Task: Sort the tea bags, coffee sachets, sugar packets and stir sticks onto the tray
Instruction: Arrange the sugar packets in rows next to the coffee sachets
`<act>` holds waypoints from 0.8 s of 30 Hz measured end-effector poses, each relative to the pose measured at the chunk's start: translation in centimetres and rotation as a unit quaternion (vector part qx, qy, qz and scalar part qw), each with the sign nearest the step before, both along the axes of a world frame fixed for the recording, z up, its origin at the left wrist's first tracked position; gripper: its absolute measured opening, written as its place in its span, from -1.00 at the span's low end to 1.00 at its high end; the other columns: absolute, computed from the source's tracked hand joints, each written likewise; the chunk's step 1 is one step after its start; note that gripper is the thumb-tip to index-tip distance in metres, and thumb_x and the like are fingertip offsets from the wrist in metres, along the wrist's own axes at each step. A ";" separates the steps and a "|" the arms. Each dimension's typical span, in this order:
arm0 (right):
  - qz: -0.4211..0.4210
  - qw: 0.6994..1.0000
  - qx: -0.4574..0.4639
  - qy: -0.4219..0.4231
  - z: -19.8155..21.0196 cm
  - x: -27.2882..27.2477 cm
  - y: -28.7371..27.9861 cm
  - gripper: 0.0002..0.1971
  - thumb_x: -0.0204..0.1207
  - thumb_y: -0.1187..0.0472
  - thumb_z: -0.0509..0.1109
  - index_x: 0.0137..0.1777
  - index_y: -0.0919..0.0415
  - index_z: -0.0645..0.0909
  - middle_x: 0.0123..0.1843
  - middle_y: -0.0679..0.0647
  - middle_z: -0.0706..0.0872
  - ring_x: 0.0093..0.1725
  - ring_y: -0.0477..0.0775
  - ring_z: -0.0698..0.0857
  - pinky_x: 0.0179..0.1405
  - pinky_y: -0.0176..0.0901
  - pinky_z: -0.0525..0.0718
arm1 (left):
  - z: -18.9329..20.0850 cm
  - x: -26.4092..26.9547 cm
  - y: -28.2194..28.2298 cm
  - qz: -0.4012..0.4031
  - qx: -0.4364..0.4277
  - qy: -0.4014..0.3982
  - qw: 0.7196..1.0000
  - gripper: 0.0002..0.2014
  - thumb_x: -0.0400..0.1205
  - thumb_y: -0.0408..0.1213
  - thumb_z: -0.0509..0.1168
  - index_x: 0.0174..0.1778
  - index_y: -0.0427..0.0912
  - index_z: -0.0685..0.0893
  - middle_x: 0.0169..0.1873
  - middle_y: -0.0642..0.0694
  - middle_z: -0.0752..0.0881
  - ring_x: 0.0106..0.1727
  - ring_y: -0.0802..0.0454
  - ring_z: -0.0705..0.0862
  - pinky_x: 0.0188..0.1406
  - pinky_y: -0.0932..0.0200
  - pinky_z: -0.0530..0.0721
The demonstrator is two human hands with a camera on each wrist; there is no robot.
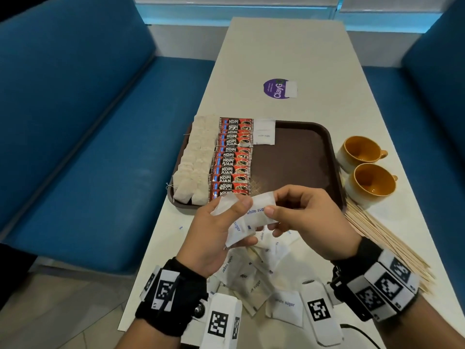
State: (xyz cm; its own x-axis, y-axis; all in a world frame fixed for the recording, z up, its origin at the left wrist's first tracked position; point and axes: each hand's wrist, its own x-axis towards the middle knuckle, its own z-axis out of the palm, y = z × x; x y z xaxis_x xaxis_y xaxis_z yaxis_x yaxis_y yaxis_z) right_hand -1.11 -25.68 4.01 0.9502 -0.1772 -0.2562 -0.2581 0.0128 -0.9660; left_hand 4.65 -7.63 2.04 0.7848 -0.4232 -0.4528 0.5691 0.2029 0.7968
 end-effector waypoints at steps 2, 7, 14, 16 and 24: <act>-0.003 1.000 0.005 -0.006 -0.3 0.1 0.0 -0.88 0.53 0.45 0.54 0.04 0.48 0.76 -0.10 0.45 0.82 -0.27 0.29 0.77 -0.33 -0.12 0.82 | 0.0 0.2 -0.1 0.020 0.004 0.003 1.000 -0.55 0.46 -0.08 0.55 0.20 -0.24 0.76 0.09 -0.34 0.83 -0.05 -0.19 0.84 -0.43 0.06 0.75; 0.004 1.000 -0.014 0.009 -0.6 1.1 -0.9 -0.87 0.51 0.42 0.56 0.01 0.46 0.78 -0.09 0.43 0.83 -0.27 0.22 0.75 -0.34 -0.15 0.80 | -0.1 1.1 -0.1 0.048 0.000 -0.008 0.999 -0.65 0.48 -0.13 0.50 0.13 -0.23 0.79 0.02 -0.21 0.86 -0.08 -0.05 0.87 -0.51 0.12 0.72; -0.074 0.995 -0.060 -0.007 -0.3 7.0 -4.7 -0.79 0.46 0.35 0.62 0.01 0.46 0.75 -0.19 0.32 0.79 -0.31 0.10 0.71 -0.30 -0.23 0.78 | -0.7 2.5 0.5 0.059 -0.024 0.028 0.998 -0.59 0.51 -0.11 0.50 0.19 -0.28 0.74 -0.02 -0.30 0.83 -0.09 -0.31 0.83 -0.49 0.11 0.73; -0.092 0.991 -0.102 -0.005 -0.6 10.0 -6.0 -0.90 0.50 0.36 0.61 -0.06 0.33 0.74 -0.22 0.22 0.79 -0.36 0.05 0.70 -0.30 -0.26 0.79 | -0.9 2.6 0.6 0.053 -0.026 0.034 0.998 -0.51 0.42 -0.09 0.52 0.21 -0.27 0.75 0.03 -0.31 0.83 -0.05 -0.31 0.83 -0.44 0.11 0.77; -0.121 0.976 -0.162 0.079 -7.2 17.7 -9.3 -0.82 0.44 0.32 0.69 -0.19 0.12 0.73 -0.15 0.19 0.87 -0.30 0.08 0.78 -0.12 0.00 0.85 | -1.6 3.0 0.3 0.039 -0.043 0.051 0.997 -0.52 0.47 -0.11 0.49 0.26 -0.28 0.73 0.11 -0.36 0.82 -0.06 -0.27 0.84 -0.35 0.10 0.79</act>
State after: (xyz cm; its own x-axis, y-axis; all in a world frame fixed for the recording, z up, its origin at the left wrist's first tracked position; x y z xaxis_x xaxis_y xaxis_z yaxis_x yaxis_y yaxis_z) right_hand 16.58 -34.98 -3.19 0.8238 -0.4872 -0.2898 -0.4315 -0.2075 -0.8779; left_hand 7.60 -7.30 0.47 0.7685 -0.4029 -0.4970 0.6263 0.3147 0.7133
